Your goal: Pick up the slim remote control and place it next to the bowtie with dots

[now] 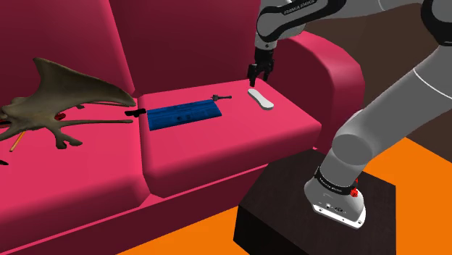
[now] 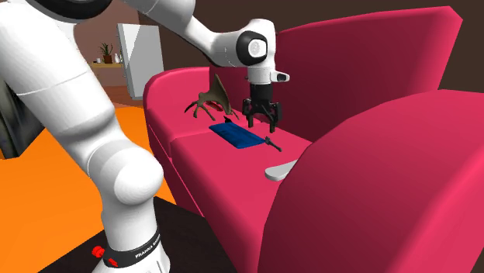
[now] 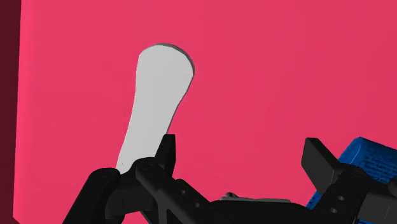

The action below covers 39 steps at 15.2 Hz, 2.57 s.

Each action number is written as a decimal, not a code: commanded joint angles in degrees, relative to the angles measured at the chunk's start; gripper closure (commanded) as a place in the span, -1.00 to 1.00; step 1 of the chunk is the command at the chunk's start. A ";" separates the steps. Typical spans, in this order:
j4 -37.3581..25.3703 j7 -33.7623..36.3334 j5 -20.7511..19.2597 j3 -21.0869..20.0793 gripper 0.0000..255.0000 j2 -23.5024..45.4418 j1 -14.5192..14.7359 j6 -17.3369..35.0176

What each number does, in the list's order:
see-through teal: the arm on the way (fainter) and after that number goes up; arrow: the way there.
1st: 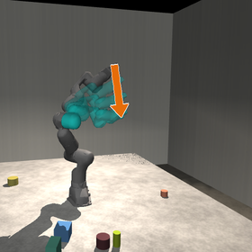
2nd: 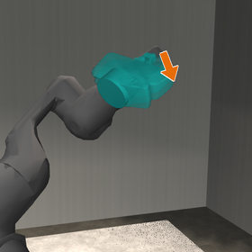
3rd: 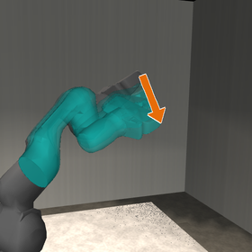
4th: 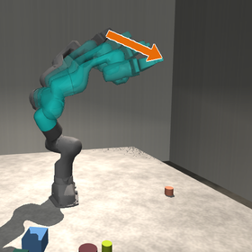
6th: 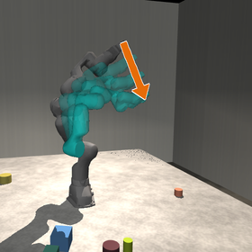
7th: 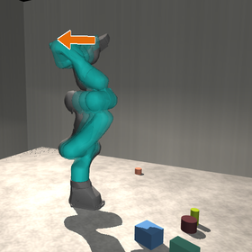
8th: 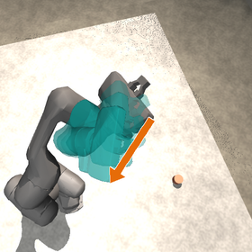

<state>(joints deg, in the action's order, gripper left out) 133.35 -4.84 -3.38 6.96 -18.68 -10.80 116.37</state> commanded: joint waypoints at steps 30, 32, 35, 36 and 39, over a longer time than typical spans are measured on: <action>-4.84 -0.97 5.98 6.51 1.00 23.24 -5.21 16.65; -4.84 -0.97 5.99 6.51 1.00 23.24 -5.21 16.65; -4.84 -0.97 5.99 6.50 1.00 23.24 -5.21 16.66; -4.85 -0.98 5.99 6.51 1.00 23.25 -5.21 16.66; -5.68 -0.58 5.46 6.56 1.00 21.80 -5.16 14.44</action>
<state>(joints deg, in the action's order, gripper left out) 127.92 -5.49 2.25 13.48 3.61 -15.94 131.52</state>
